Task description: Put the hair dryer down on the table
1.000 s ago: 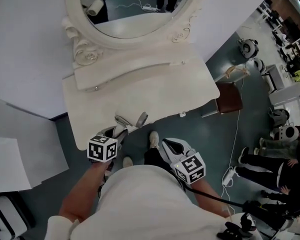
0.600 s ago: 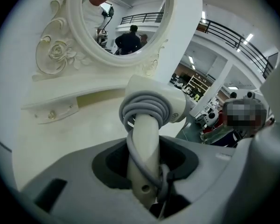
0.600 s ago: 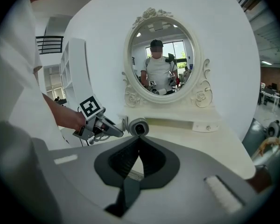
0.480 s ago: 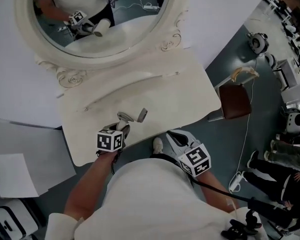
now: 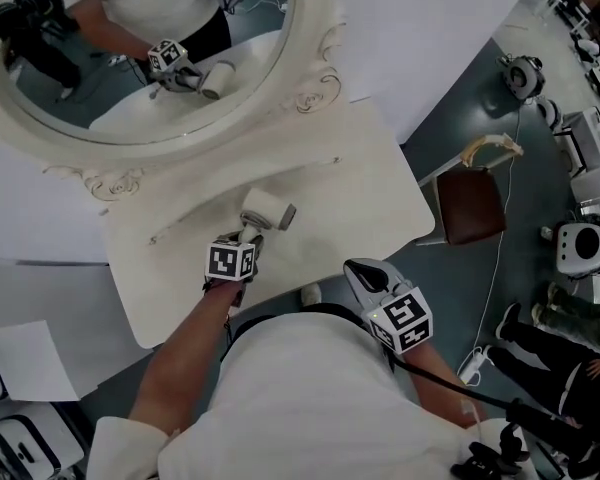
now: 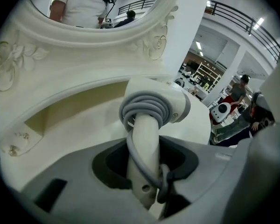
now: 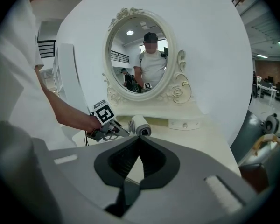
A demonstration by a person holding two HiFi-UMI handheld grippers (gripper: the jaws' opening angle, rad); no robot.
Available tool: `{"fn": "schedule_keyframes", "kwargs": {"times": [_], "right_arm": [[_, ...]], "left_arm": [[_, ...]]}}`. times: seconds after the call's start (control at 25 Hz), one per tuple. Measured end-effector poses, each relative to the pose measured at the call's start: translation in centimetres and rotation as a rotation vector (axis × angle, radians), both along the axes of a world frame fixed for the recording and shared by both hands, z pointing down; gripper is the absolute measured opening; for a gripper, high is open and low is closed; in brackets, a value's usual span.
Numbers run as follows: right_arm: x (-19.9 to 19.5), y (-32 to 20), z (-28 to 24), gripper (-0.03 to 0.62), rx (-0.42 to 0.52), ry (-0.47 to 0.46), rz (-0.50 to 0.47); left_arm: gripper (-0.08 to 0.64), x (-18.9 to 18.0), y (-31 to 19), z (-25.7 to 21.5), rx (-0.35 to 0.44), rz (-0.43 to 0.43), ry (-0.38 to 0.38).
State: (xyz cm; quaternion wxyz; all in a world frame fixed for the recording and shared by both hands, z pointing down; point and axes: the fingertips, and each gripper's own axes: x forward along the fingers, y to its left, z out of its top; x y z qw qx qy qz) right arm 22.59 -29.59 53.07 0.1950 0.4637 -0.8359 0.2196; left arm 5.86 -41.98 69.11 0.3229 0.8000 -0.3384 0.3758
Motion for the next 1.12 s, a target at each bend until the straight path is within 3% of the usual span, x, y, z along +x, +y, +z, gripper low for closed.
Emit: {"fn": "schedule_keyframes", "kwargs": {"times": [0.52,1.12], "right_arm": [[5.6,-1.6,1.2,0.0,-0.024,-0.003,0.035],[5.5,-2.3,1.9,0.0,-0.039,-0.021,0.024]], "left_arm": [[0.162,3.3,-4.4,3.1,-0.012,-0.008,-0.075],[0.194,4.1,-5.3,3.8,0.003,0.031,-0.088]]}}
